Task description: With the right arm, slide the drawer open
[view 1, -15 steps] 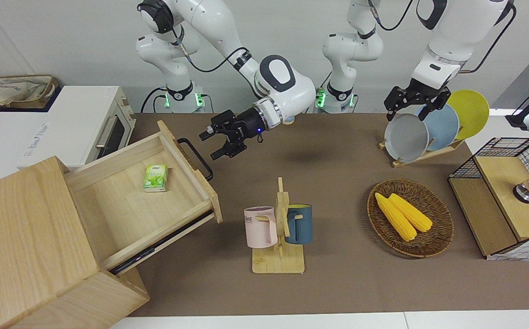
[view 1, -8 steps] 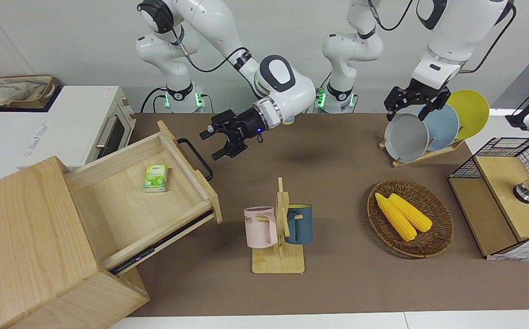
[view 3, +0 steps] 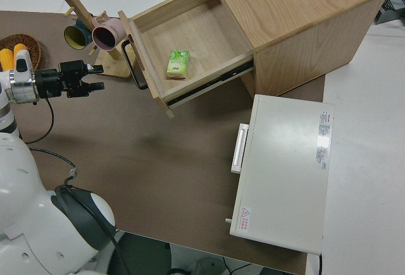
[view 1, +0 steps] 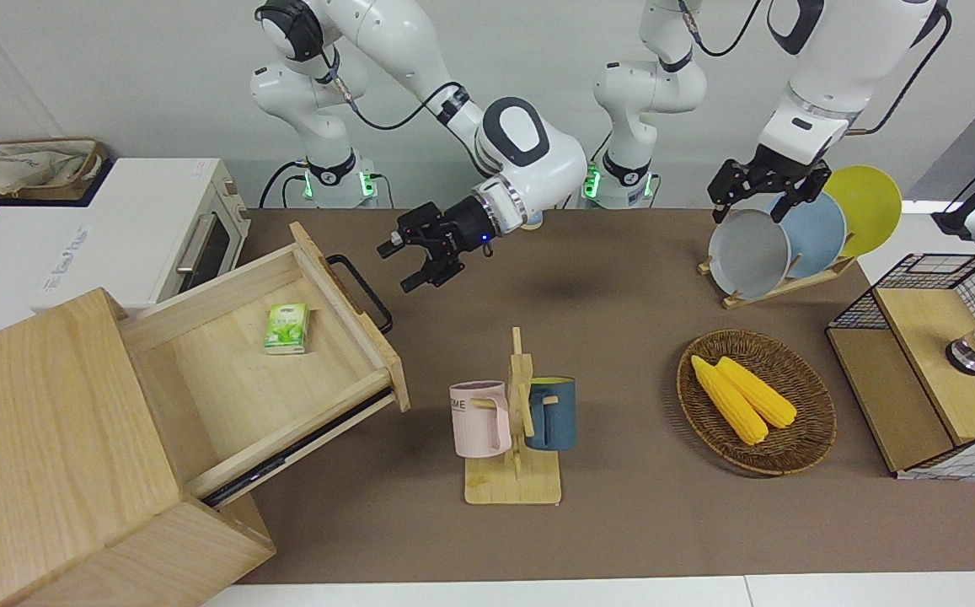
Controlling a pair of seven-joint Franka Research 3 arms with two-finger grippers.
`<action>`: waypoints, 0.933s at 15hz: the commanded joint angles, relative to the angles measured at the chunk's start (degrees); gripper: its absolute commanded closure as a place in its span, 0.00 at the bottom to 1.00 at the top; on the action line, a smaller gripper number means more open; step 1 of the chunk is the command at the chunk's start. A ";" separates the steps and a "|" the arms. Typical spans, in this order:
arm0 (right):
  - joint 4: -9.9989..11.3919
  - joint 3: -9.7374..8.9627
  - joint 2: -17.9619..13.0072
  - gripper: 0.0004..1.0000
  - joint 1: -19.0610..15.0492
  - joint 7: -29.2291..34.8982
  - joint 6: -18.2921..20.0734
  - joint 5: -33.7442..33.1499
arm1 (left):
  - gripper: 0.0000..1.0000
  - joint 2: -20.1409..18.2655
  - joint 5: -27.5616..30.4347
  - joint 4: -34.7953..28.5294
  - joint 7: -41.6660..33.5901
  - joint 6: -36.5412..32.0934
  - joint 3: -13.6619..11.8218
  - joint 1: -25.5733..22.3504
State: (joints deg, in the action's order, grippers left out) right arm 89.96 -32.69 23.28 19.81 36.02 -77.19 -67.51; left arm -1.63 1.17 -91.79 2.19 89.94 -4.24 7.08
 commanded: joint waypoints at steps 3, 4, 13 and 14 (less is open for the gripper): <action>-1.71 2.71 -7.18 0.01 -3.19 -2.78 -8.15 17.64 | 0.00 -0.48 -0.73 0.12 -0.08 -0.82 -0.16 0.13; -2.07 4.11 -8.58 0.01 -3.55 -5.50 -8.85 21.16 | 0.00 -0.48 -0.73 0.12 -0.08 -0.74 -0.07 0.13; -1.63 14.65 -20.54 0.01 -11.54 -17.98 -13.78 52.36 | 0.00 -0.48 -0.73 0.12 -0.08 -0.82 -0.16 0.13; -1.46 16.32 -21.77 0.01 -12.33 -20.27 -13.69 55.35 | 0.00 -0.48 -0.73 0.12 -0.08 -0.82 -0.16 0.13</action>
State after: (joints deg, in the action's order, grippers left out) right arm 86.88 -20.30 6.04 10.40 22.91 -89.51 -21.24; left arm -1.63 1.17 -91.79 2.19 89.94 -4.24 7.08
